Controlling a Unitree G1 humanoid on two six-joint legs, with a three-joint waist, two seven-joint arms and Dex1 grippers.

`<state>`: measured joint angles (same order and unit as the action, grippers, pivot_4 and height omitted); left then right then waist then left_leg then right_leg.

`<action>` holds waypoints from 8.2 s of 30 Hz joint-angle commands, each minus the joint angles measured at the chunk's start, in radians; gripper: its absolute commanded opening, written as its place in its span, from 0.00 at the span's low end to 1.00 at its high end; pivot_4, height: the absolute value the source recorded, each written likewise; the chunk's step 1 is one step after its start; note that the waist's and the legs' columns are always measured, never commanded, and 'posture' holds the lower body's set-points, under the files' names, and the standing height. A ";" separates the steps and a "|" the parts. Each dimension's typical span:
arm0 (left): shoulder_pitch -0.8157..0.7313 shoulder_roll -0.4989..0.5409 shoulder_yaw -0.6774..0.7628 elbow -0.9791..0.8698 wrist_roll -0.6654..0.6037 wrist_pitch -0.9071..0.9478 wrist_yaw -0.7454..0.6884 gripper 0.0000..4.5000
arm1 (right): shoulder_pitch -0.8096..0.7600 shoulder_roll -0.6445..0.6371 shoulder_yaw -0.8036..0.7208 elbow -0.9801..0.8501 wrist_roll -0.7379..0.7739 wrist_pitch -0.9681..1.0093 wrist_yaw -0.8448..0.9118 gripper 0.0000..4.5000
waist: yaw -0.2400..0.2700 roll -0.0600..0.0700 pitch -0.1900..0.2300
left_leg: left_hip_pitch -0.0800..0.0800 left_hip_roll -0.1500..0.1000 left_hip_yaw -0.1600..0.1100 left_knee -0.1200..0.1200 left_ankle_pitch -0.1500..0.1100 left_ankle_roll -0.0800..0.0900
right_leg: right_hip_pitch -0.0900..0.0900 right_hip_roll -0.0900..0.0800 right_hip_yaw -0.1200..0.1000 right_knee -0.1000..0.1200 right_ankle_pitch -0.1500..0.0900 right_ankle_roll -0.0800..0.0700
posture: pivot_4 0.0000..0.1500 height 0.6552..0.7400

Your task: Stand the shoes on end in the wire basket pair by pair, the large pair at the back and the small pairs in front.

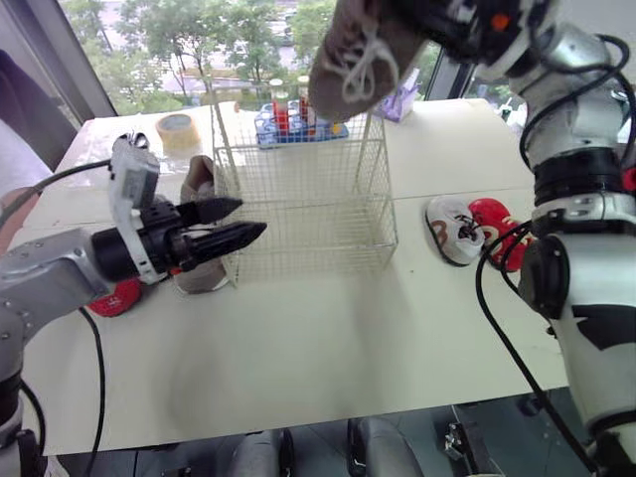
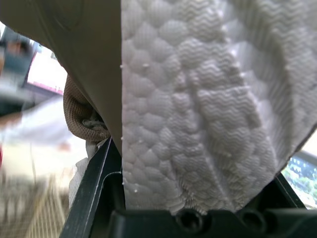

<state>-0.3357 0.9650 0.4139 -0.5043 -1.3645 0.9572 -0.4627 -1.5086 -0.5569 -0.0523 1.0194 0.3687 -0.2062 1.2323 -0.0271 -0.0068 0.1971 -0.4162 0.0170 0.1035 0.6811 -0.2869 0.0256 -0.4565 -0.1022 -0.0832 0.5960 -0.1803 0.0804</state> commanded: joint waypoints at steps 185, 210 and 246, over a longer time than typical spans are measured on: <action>-0.637 -0.468 -0.288 0.559 1.091 -0.693 -0.113 0.99 | 0.730 -0.277 -0.001 -1.278 0.433 1.037 -0.428 1.00 | 0.040 -0.015 -0.002 | -0.009 -0.004 0.002 0.031 -0.006 0.013 | -0.002 -0.011 -0.007 0.017 0.004 0.008 | 1.00 1.00; -0.112 0.102 -0.138 0.013 0.514 -0.011 -0.567 0.99 | 0.673 -0.297 0.396 -1.202 -0.064 0.818 -0.138 1.00 | 0.030 -0.013 -0.001 | -0.009 -0.004 0.002 0.032 -0.006 0.011 | -0.002 -0.010 -0.006 0.017 0.004 0.008 | 1.00 1.00; -0.080 0.042 -0.239 -0.026 0.533 -0.073 -0.464 1.00 | 0.570 -0.393 0.459 -0.694 -0.514 0.012 0.201 0.14 | 0.040 -0.012 -0.001 | -0.008 -0.005 0.000 0.033 -0.006 0.010 | 0.002 -0.010 -0.006 0.016 0.002 0.005 | 1.00 1.00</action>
<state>-0.4021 1.0083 0.1720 -0.5200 -0.8369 0.9041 -0.9291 -0.9380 -0.9410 0.4280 0.3113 -0.1348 -0.1963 1.4167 0.0125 -0.0192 0.1957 -0.4246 0.0124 0.1038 0.7141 -0.2926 0.0354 -0.4548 -0.1125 -0.0896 0.6116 -0.1778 0.0859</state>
